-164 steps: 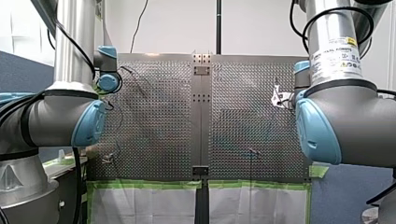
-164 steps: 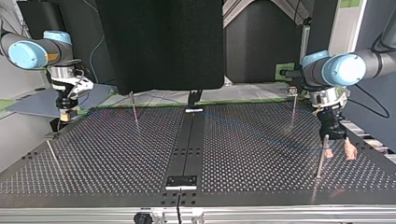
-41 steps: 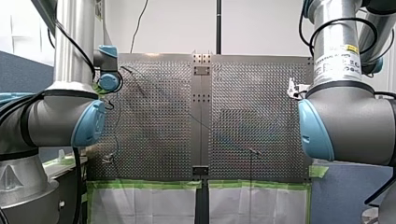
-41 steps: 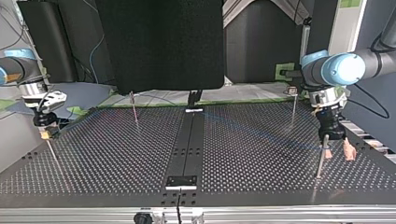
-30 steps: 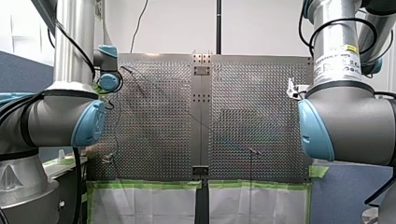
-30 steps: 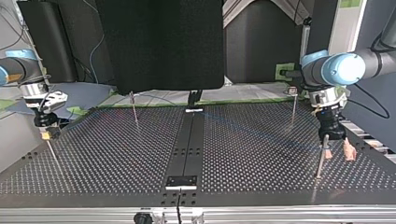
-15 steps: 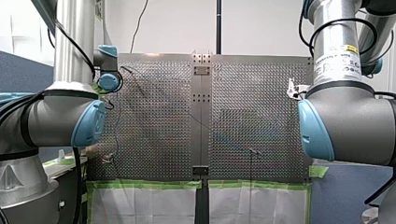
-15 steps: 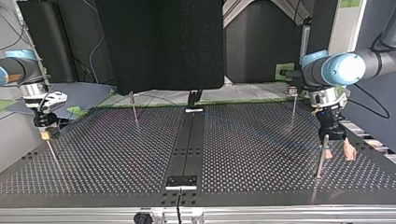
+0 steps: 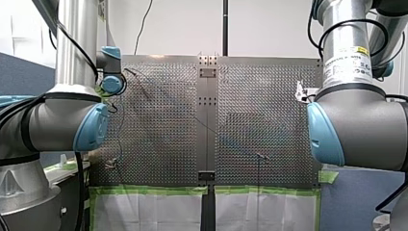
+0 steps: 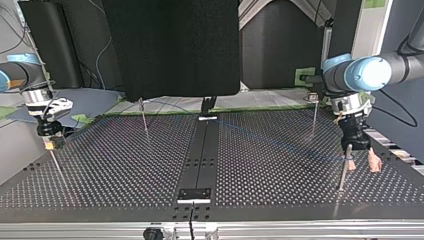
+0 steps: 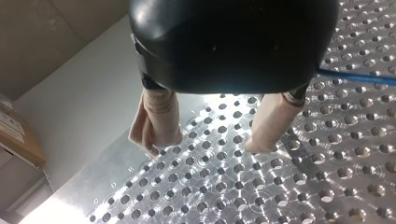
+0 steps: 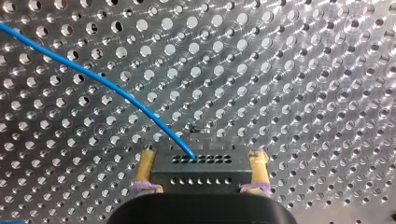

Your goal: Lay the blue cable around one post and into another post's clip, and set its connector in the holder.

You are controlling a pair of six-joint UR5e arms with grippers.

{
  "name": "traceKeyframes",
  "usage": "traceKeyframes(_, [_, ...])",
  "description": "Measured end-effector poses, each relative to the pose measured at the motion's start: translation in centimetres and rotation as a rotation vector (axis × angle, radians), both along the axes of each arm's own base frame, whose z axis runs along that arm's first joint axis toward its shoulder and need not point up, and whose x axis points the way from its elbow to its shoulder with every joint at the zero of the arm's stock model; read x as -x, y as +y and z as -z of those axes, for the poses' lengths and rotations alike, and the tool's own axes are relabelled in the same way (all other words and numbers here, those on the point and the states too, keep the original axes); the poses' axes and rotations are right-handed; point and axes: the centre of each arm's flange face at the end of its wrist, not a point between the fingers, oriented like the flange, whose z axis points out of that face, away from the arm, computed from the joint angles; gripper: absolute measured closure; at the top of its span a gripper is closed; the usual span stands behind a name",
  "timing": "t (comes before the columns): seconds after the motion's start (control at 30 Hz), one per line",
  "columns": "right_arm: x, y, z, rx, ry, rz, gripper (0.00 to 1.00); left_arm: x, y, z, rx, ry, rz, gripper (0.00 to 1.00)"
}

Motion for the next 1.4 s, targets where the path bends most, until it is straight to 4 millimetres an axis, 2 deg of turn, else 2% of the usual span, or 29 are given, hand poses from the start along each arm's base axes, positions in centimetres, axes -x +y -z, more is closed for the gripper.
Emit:
traceKeyframes(0.8, [0.38,-0.23,-0.02,0.009,-0.005,0.005,1.00,0.01,-0.01,-0.09,0.000,-0.002,0.000,0.00])
traceKeyframes(1.4, [-0.19,-0.23,-0.12,0.008,-0.009,-0.012,1.00,0.03,-0.01,-0.08,-0.001,-0.001,0.001,0.00])
